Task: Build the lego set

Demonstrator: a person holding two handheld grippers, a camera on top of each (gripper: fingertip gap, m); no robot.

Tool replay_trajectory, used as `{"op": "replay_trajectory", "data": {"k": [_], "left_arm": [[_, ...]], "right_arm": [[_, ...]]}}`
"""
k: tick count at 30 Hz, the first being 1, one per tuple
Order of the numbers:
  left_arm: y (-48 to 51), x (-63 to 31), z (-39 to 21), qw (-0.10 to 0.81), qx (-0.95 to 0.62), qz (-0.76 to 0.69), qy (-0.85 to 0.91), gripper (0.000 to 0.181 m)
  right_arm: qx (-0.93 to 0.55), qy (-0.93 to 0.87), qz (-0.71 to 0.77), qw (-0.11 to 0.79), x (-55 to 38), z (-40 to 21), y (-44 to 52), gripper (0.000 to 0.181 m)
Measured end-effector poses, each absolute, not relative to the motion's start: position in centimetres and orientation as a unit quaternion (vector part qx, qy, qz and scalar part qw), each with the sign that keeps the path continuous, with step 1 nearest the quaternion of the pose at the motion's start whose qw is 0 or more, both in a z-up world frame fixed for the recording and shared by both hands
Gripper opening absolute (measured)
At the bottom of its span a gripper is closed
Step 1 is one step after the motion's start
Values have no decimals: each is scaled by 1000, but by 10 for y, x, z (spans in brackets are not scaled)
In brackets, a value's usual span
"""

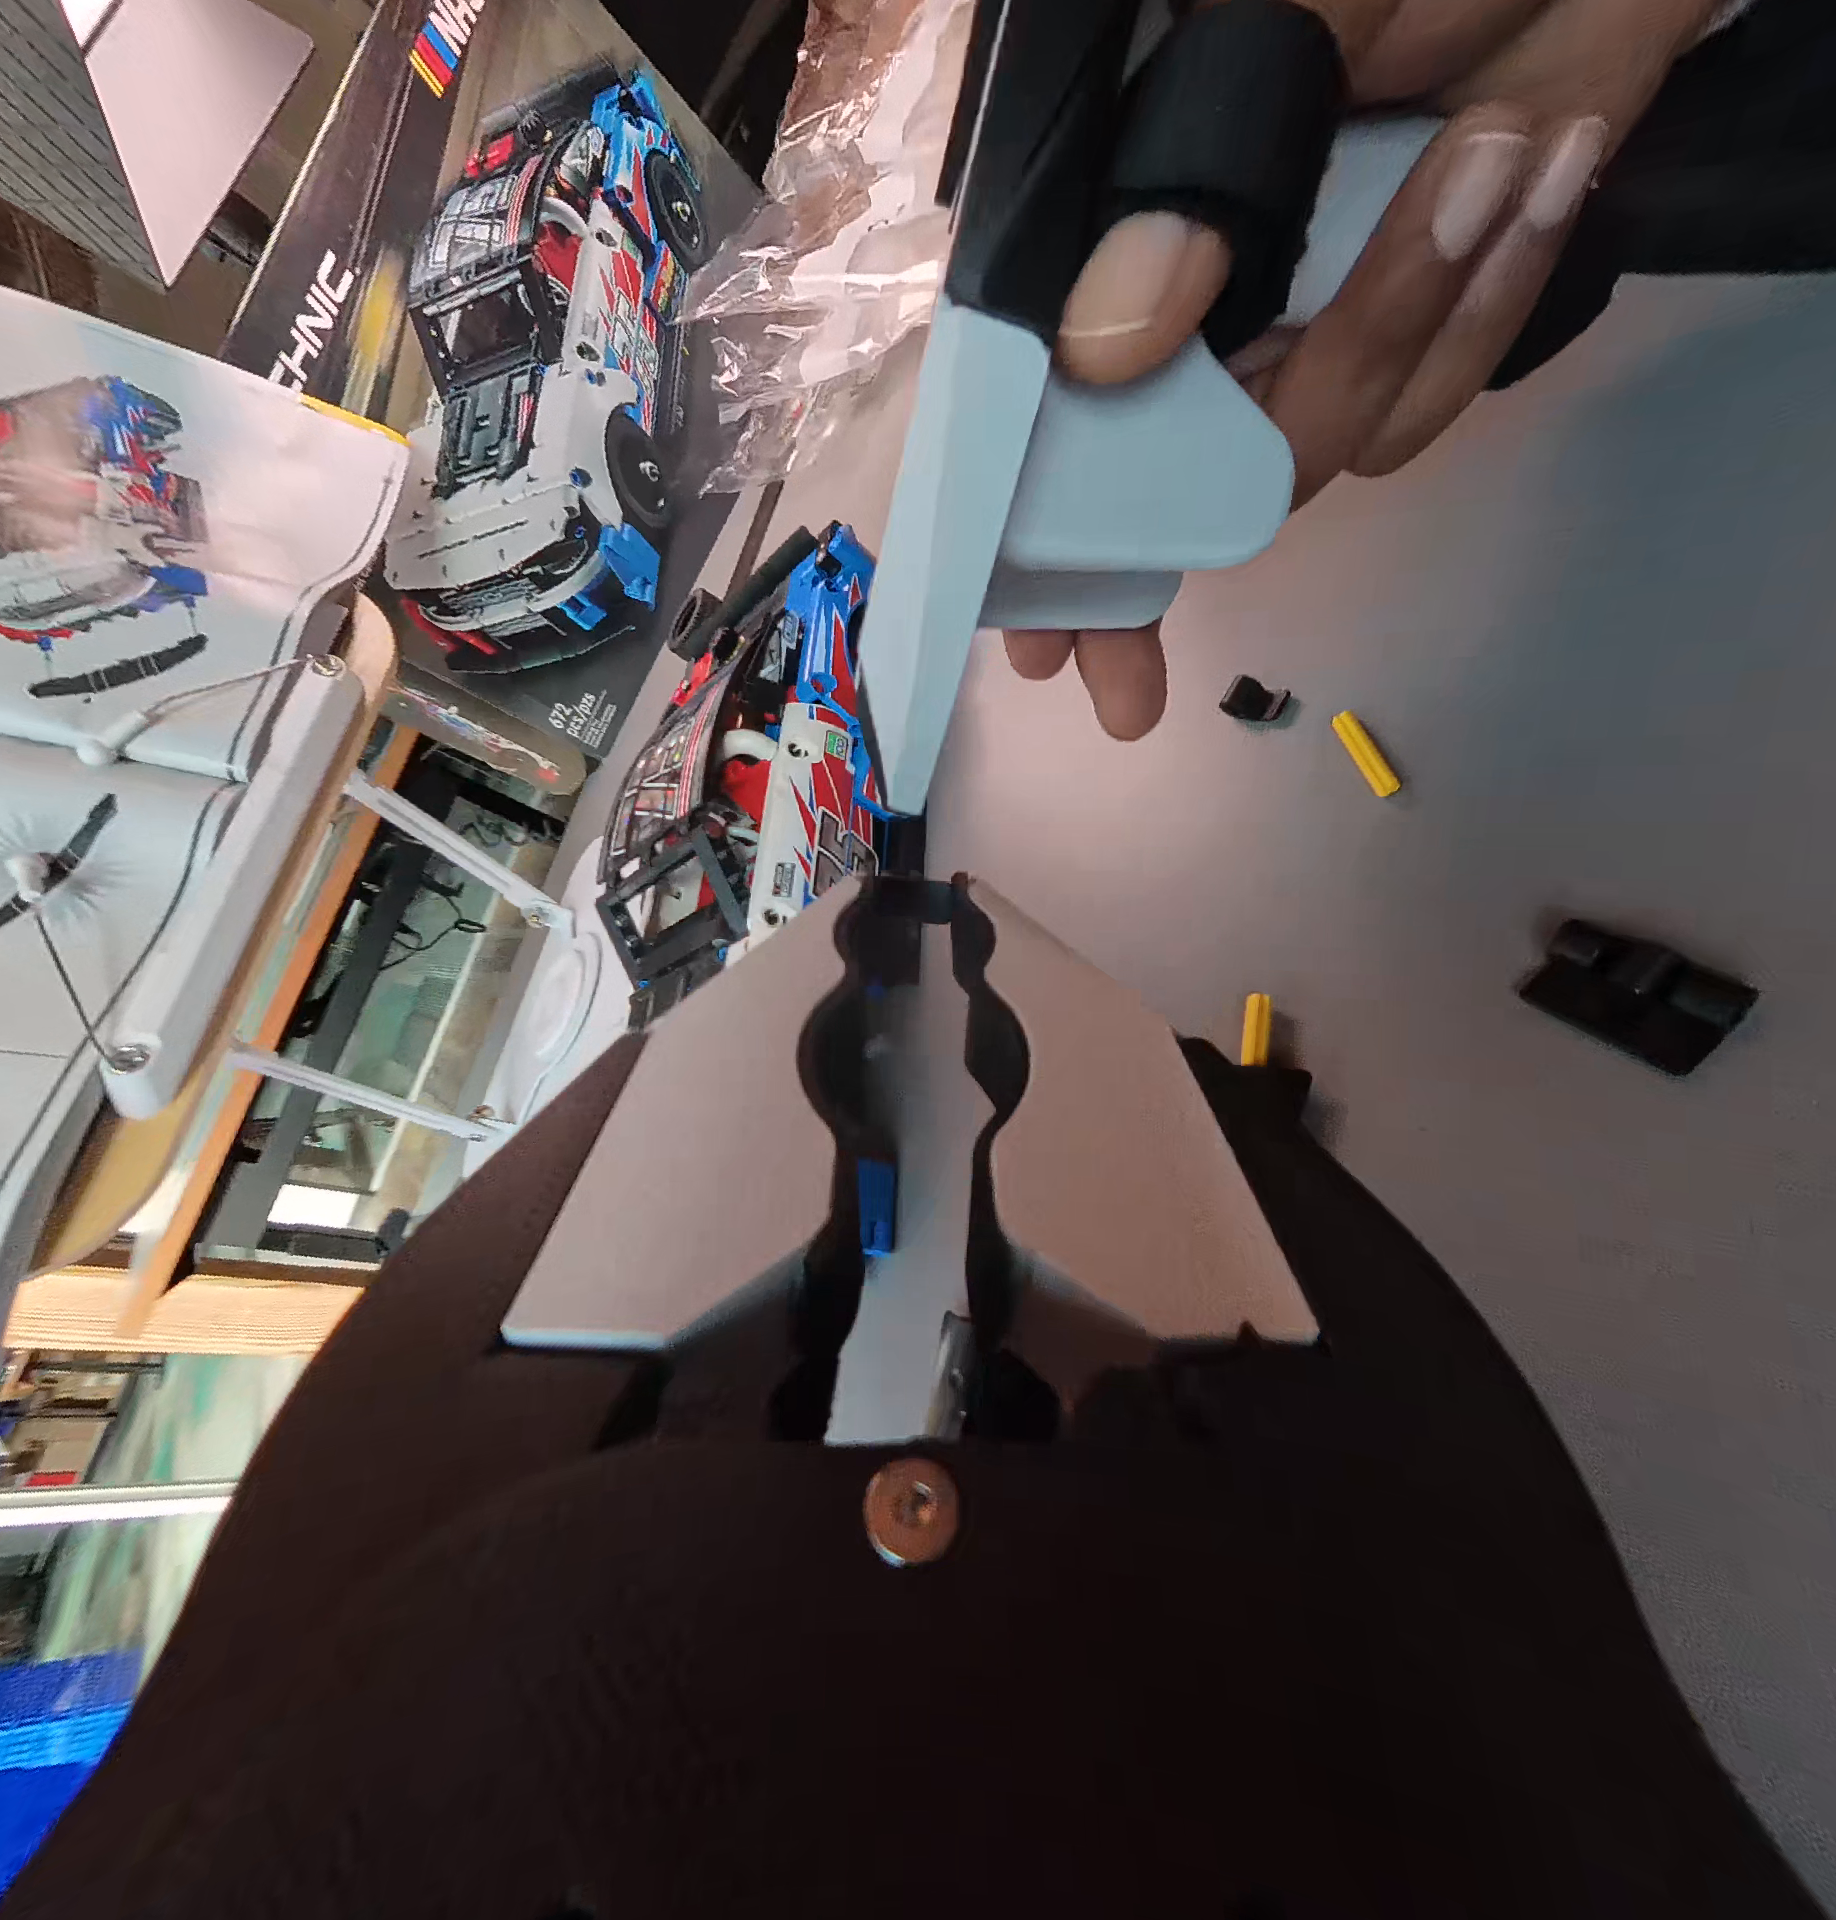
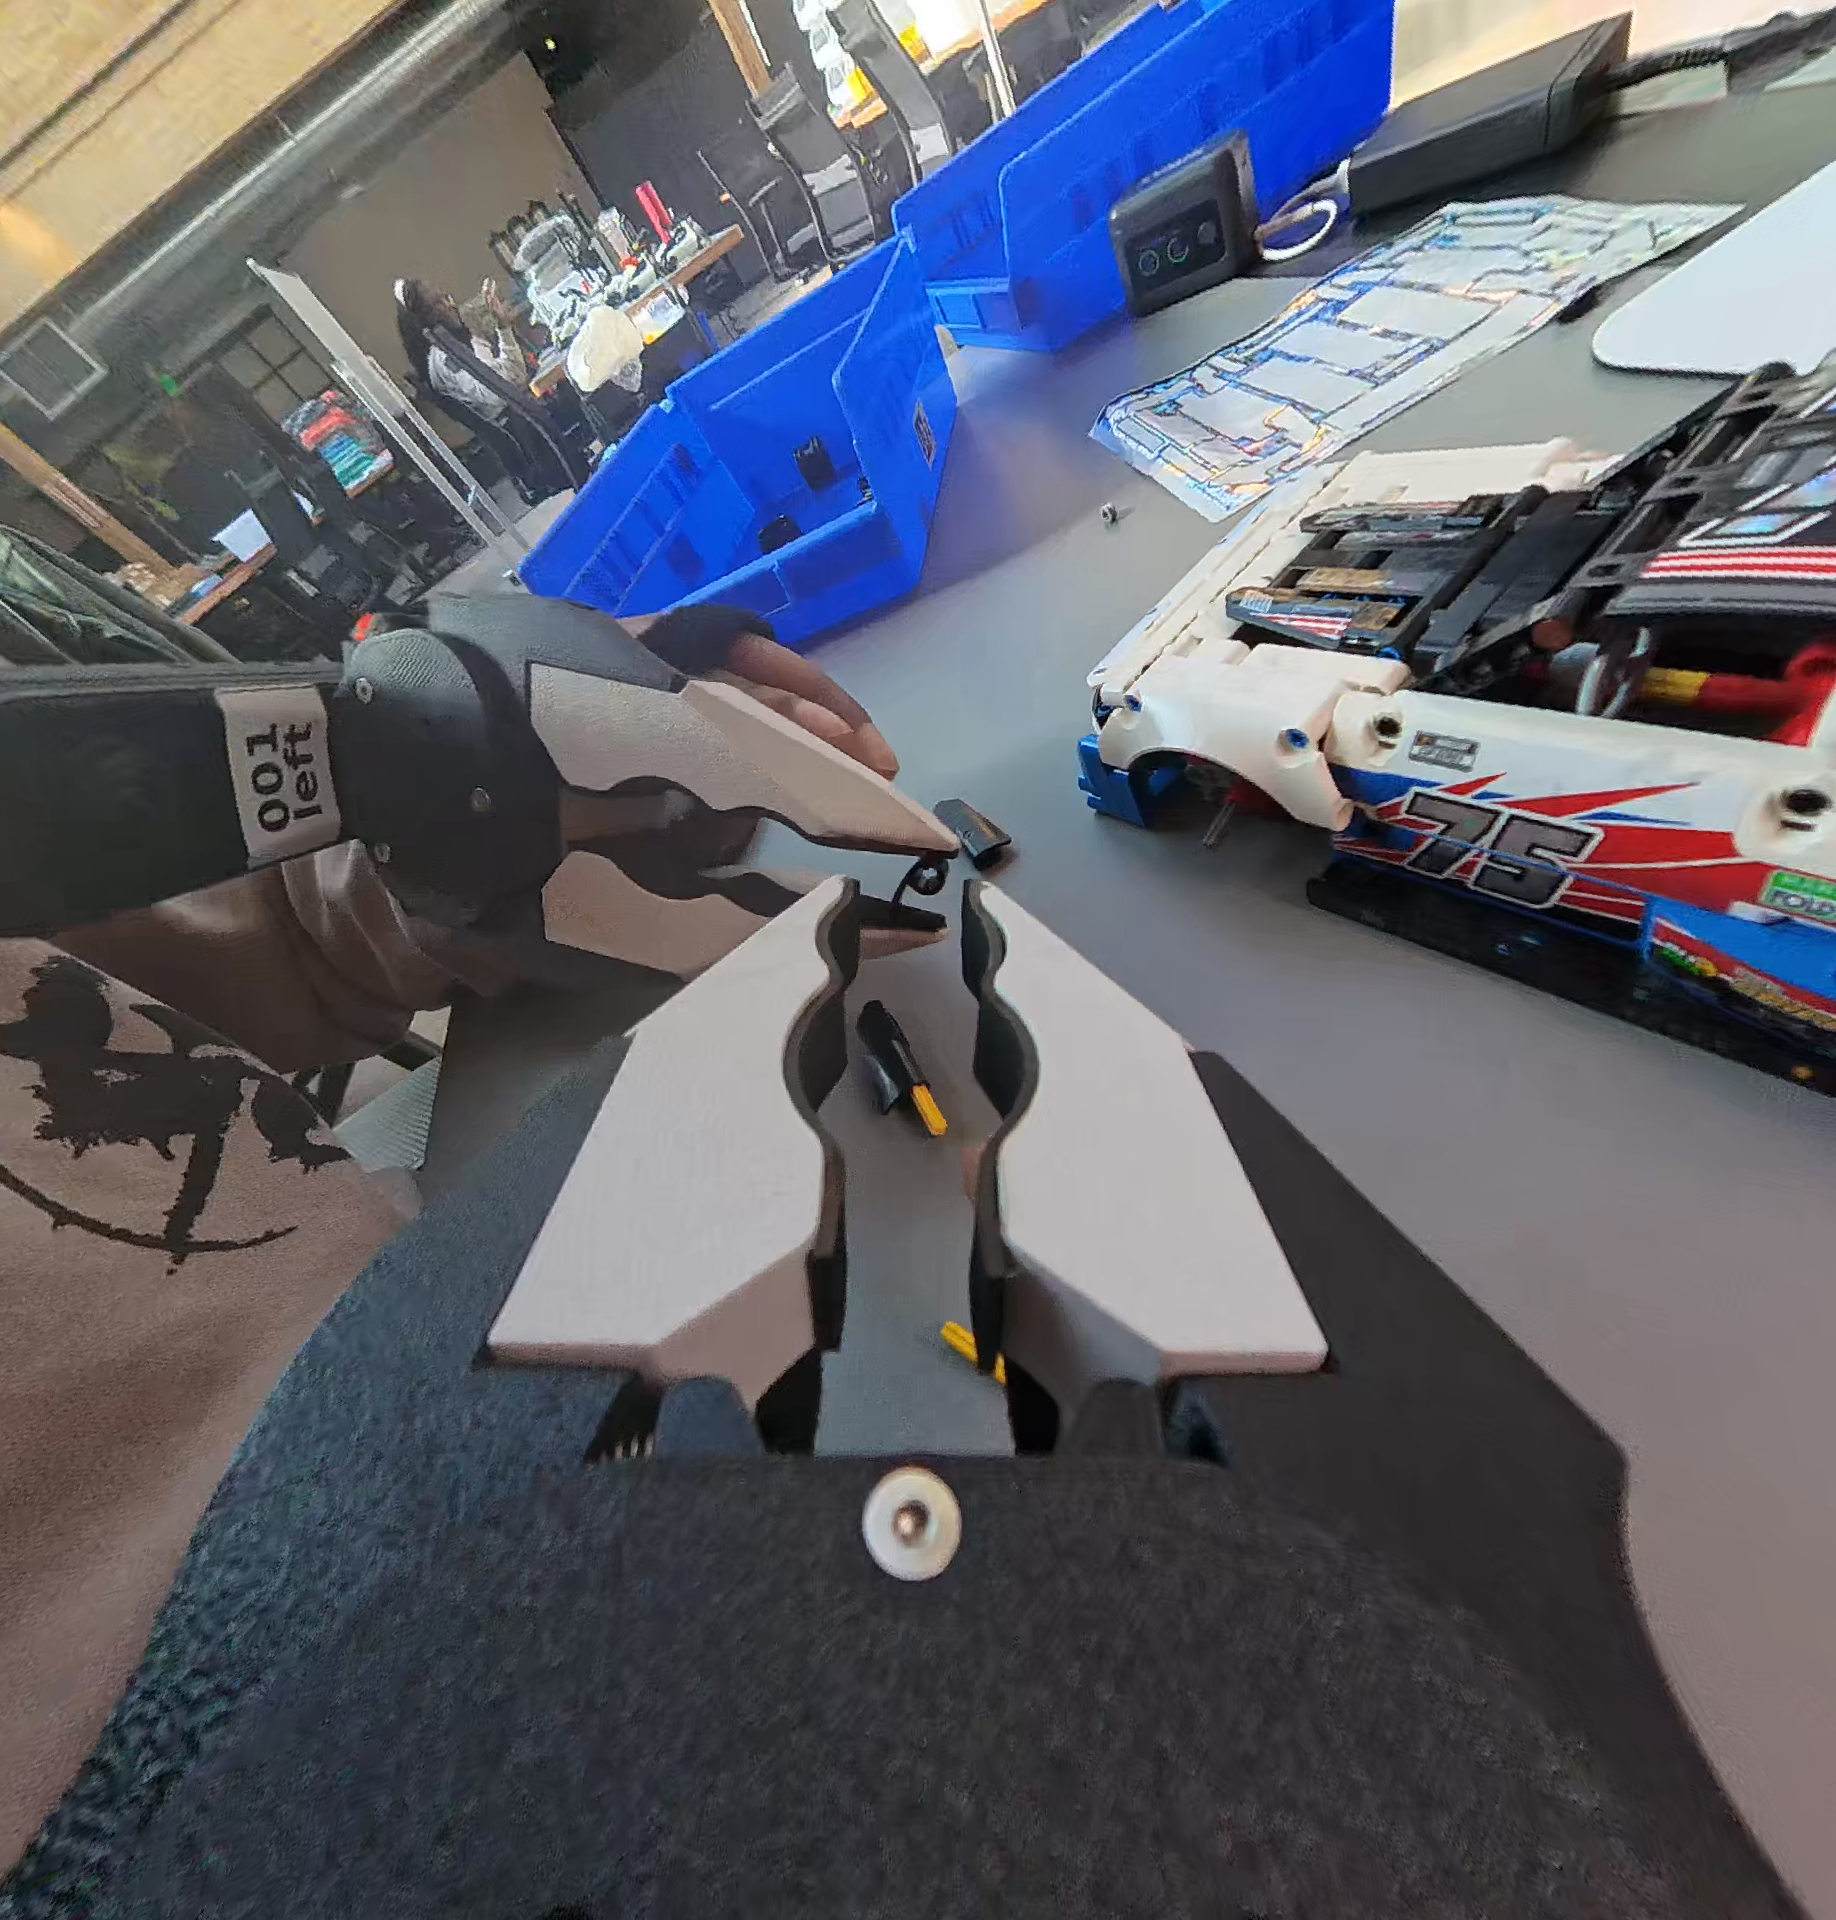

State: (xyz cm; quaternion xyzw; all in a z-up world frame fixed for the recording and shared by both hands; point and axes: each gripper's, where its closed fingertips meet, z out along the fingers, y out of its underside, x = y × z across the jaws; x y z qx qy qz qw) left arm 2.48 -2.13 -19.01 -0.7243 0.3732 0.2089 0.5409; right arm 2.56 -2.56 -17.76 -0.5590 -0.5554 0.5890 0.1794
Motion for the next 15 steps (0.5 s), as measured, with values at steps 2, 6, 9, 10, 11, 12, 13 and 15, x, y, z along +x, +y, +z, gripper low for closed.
{"op": "replay_trajectory", "data": {"k": [2,6,9,10,11,12,13,15], "left_arm": [[-21,27,-192,532,-715,236,388,11],[-19,31,-194,517,-694,282,413,11],[-18,32,-194,514,-687,296,420,11],[-18,33,-194,512,-686,298,422,11],[-18,33,-194,511,-686,299,423,11],[-18,33,-195,510,-684,301,425,11],[-18,33,-194,510,-682,305,426,11],[-18,34,-193,510,-681,308,426,11]], "right_arm": [[-566,-542,596,174,24,-178,-25,15],[-570,-543,595,158,25,-182,-28,11],[-567,-541,603,146,27,-180,-29,6],[-568,-541,604,142,27,-181,-30,6],[-568,-542,604,139,28,-181,-30,6],[-568,-540,606,136,28,-181,-30,6],[-567,-537,611,132,29,-180,-30,7],[-562,-534,621,115,30,-179,-33,13]]}}
